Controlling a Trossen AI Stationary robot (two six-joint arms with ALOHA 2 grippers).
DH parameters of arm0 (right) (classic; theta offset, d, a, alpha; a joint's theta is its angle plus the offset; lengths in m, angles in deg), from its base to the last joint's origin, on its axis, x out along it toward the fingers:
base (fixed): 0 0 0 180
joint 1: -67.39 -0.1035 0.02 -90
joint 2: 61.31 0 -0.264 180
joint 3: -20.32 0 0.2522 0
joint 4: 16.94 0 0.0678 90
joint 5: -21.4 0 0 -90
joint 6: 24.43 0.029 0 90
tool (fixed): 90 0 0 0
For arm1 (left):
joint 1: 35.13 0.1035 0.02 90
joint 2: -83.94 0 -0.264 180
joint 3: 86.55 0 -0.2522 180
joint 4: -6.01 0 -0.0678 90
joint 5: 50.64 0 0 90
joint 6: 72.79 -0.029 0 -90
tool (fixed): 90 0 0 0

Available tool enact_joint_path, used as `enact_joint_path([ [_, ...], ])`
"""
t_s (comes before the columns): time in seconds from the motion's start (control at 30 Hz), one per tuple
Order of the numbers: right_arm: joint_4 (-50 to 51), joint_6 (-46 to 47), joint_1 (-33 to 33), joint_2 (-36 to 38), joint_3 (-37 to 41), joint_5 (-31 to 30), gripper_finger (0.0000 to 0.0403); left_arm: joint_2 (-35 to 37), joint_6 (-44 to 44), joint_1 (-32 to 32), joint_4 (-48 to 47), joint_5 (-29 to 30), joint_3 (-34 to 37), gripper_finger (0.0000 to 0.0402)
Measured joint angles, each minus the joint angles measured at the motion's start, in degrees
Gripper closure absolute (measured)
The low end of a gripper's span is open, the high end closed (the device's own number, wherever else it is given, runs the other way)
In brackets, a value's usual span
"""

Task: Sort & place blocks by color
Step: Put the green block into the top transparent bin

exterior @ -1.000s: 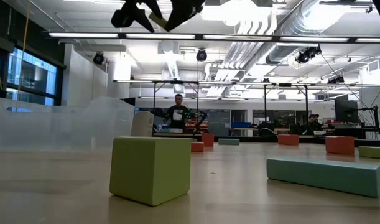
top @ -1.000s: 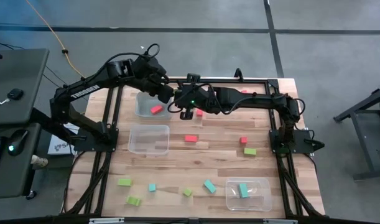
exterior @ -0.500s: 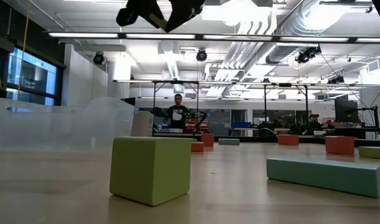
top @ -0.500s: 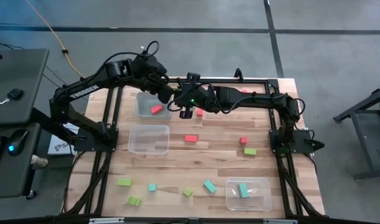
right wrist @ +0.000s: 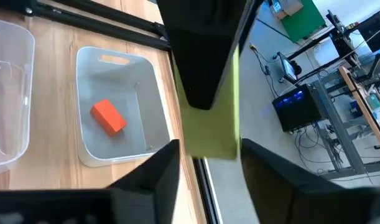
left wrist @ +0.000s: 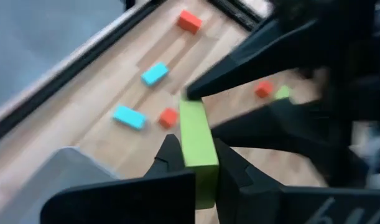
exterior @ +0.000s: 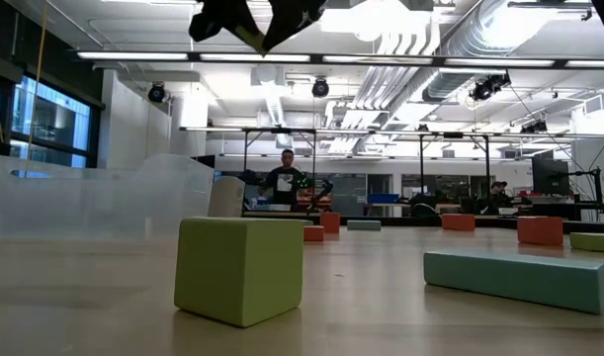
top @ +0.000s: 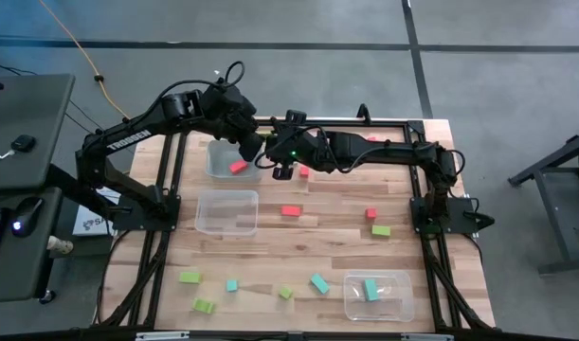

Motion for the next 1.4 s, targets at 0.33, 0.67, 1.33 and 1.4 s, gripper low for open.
enact_joint_path([
  [0.33, 0.48, -0.13, -2.37, 0.25, 0.00, -4.78, 0.0162, 0.00, -5.76, 0.04, -8.04, 0.94, 0.02, 0.0401],
  [0.67, 5.31, 2.47, -3.45, 0.92, -2.88, -13.67, 0.0160, 0.00, -8.42, -2.75, -20.34, 5.63, 0.02, 0.0401],
  [1.33, 34.82, 28.62, 0.90, 0.92, -2.89, -5.99, 0.0160, 2.01, 0.01, -16.24, -19.88, 5.62, 15.60, 0.0401],
  [1.4, 34.81, 28.57, 1.07, 0.90, -2.89, -5.99, 0.0160, 2.16, 1.56, -17.03, -18.91, 4.97, 18.10, 0.0401],
])
